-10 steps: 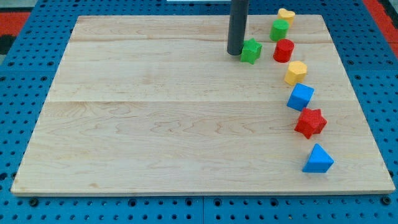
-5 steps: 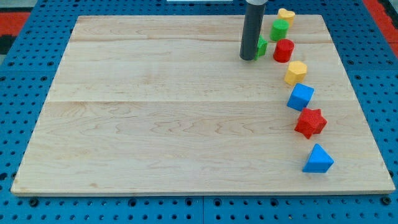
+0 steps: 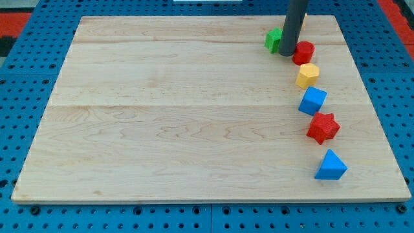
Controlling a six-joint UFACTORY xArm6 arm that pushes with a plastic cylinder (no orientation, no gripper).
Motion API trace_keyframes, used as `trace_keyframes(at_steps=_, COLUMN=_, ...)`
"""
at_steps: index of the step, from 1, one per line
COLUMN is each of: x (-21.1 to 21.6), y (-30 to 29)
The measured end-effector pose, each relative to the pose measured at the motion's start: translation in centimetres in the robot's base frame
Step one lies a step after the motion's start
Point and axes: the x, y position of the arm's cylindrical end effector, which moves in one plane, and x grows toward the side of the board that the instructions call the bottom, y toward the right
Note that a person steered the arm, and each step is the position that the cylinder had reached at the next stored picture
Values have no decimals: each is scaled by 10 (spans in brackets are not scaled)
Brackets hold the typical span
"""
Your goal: Push the red circle into the yellow hexagon
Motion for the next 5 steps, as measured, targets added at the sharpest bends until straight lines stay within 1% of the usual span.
trace_keyframes(at_steps=1, x=1, y=-5)
trace_keyframes(at_steps=2, x=-5, y=5)
trace_keyframes(at_steps=3, x=-11, y=16)
trace_keyframes(at_steps=4, x=-28, y=33)
trace_keyframes(at_steps=5, x=-33, y=47)
